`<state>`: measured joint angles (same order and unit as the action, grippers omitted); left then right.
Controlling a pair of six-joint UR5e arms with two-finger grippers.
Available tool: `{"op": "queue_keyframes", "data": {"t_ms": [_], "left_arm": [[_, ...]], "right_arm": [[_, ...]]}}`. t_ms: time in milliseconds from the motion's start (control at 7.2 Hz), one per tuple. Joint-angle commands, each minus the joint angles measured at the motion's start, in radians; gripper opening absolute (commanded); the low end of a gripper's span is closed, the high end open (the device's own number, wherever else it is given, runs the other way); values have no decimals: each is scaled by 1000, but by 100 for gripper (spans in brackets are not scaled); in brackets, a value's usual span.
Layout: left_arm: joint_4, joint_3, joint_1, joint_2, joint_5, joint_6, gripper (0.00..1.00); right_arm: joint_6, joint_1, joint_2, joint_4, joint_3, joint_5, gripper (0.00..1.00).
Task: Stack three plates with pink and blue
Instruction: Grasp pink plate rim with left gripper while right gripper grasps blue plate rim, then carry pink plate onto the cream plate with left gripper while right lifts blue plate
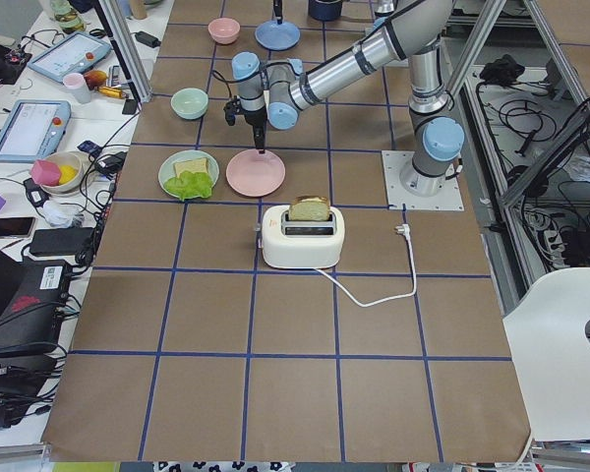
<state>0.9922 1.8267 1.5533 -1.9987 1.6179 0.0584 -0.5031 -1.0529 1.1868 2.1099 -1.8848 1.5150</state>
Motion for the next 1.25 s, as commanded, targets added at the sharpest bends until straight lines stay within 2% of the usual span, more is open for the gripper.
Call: {"op": "queue_keyframes", "data": {"t_ms": [0,139,278,694,972,1111], "left_arm": [[-20,0,5,-18,0,-3,8],[-20,-1,5,-18,0,-8,0],[-20,-3,7,-18,2,-9,0],[-6,-27,40,24,5,3,0],[70,-125,128,17,7,126,0],[159,-201,192,2,3,218,0]], "right_arm": [[-3,-4,4,-1,1,-15,11],[-3,-7,8,-2,6,-15,5],[-5,-9,13,-10,28,-13,0],[-26,-19,39,-56,67,-13,0],[-26,-24,40,-112,96,-13,0],[-25,-30,37,-140,128,-12,0]]}}
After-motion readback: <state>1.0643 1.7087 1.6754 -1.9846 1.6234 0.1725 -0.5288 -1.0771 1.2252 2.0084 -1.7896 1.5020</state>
